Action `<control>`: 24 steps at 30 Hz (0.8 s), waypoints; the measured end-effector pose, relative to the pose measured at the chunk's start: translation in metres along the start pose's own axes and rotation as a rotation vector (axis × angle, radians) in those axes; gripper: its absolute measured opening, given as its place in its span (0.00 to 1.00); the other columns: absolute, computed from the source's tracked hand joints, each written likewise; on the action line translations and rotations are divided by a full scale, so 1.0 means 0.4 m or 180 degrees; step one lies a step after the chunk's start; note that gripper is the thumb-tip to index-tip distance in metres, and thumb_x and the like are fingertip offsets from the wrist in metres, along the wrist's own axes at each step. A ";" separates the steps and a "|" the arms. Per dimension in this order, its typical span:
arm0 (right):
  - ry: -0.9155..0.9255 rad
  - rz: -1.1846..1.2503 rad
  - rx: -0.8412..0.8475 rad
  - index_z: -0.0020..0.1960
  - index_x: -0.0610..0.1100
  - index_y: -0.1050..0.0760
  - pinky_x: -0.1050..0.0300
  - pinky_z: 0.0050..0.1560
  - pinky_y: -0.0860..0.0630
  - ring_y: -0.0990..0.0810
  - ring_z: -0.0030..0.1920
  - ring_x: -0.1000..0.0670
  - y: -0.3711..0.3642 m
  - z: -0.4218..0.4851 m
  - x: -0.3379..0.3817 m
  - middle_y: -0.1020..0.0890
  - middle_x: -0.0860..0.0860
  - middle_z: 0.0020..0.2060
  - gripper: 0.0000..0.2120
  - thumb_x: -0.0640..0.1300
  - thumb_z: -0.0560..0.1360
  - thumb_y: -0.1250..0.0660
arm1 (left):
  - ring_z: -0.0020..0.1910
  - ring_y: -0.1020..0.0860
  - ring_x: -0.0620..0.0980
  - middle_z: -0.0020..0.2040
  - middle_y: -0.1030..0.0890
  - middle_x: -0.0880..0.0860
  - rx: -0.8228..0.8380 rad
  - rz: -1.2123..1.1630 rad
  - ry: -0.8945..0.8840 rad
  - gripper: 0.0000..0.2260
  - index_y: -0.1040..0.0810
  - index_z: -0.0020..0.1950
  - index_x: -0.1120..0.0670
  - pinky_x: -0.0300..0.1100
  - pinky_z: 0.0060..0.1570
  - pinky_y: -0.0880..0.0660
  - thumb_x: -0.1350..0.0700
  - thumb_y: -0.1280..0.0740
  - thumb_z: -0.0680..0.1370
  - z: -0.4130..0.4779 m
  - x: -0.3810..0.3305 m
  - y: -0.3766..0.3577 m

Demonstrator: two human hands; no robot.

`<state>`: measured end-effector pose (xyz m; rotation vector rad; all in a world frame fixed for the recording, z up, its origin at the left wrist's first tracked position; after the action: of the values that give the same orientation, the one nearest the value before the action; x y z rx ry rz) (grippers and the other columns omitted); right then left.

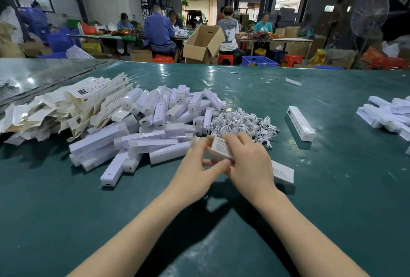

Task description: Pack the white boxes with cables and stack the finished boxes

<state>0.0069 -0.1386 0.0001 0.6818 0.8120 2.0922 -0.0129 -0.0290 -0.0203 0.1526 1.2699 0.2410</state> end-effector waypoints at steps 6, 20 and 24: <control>-0.0458 0.2160 -0.0240 0.54 0.43 0.23 0.71 0.49 0.31 0.25 0.48 0.55 0.021 0.018 -0.039 0.24 0.55 0.46 0.13 0.40 0.70 0.34 | 0.38 0.23 0.51 0.44 0.26 0.59 -0.1300 -0.1739 0.0372 0.09 0.34 0.48 0.53 0.44 0.41 0.20 0.67 0.39 0.77 0.035 -0.003 0.104; -0.0130 -0.0287 0.1675 0.67 0.55 0.32 0.54 0.58 0.34 0.32 0.60 0.47 -0.088 -0.014 -0.117 0.28 0.55 0.63 0.17 0.52 0.79 0.44 | 0.33 0.25 0.47 0.46 0.22 0.55 -0.0536 -0.0857 0.0963 0.13 0.31 0.64 0.47 0.34 0.24 0.28 0.57 0.44 0.81 0.046 0.012 0.178; -0.0259 -0.0188 0.1183 0.51 0.46 0.23 0.55 0.47 0.33 0.28 0.52 0.47 -0.067 -0.003 -0.110 0.20 0.51 0.49 0.10 0.47 0.78 0.42 | 0.41 0.24 0.46 0.52 0.24 0.50 0.0769 0.0624 0.0978 0.14 0.32 0.61 0.36 0.34 0.38 0.29 0.54 0.45 0.81 0.024 0.020 0.133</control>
<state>0.0428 -0.1612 -0.0287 0.9206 1.1743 1.8644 -0.0065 0.0246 -0.0120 0.4626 1.5904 0.2863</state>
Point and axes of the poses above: each hand's wrist, its own z-axis towards the middle knuckle, its own y-axis out of the back of the hand, x = y × z, the point moved 4 cm from there along z, towards the middle knuckle
